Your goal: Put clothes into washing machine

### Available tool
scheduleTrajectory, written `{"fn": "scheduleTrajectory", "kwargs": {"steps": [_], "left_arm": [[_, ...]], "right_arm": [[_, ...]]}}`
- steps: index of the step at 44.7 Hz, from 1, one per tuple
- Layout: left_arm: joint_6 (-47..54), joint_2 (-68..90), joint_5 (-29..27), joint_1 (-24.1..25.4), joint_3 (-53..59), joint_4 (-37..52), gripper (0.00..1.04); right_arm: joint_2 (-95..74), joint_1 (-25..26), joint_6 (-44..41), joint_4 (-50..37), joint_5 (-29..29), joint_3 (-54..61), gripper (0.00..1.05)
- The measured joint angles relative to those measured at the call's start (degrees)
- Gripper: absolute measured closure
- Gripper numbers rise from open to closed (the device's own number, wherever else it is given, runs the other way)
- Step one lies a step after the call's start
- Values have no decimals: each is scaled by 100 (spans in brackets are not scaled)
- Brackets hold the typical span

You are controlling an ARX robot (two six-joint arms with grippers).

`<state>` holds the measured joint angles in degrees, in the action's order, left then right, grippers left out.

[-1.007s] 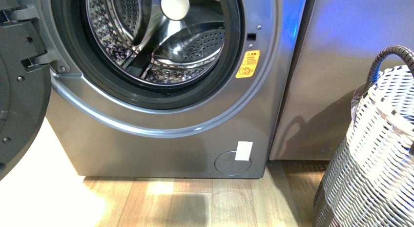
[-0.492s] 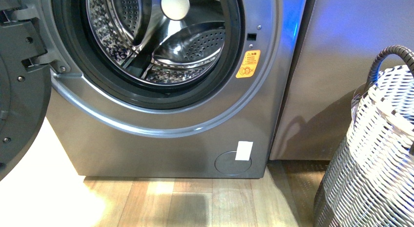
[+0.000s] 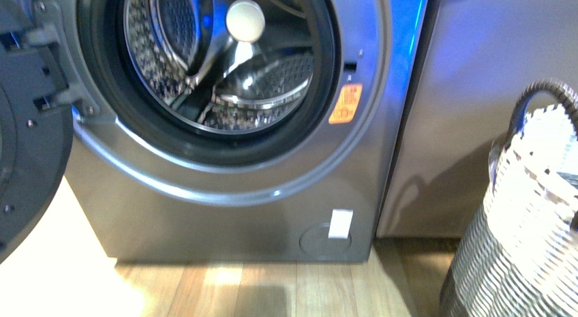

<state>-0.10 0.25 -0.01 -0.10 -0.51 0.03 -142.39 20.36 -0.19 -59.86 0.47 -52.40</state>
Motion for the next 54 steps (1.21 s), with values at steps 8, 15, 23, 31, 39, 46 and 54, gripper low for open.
{"fn": "scheduleTrajectory", "kwargs": {"steps": [8, 15, 23, 31, 39, 46, 54], "left_arm": [[0, 0, 0, 0, 0, 0, 6], [0, 0, 0, 0, 0, 0, 6], [0, 0, 0, 0, 0, 0, 6], [0, 0, 0, 0, 0, 0, 6], [0, 0, 0, 0, 0, 0, 6], [0, 0, 0, 0, 0, 0, 6], [0, 0, 0, 0, 0, 0, 6]], "right_arm": [[1110, -138, -7, -817, -166, 984, 100], [2756, -260, -50, -986, -330, 1716, 100], [4332, -249, -35, -396, -485, 1753, 100], [5281, -240, 37, 404, -621, 1362, 100], [5995, -356, 33, 1333, -695, 540, 100], [6297, -614, -83, 2142, -702, -437, 100], [6321, -1231, -387, 3541, -452, -2430, 100]]}}
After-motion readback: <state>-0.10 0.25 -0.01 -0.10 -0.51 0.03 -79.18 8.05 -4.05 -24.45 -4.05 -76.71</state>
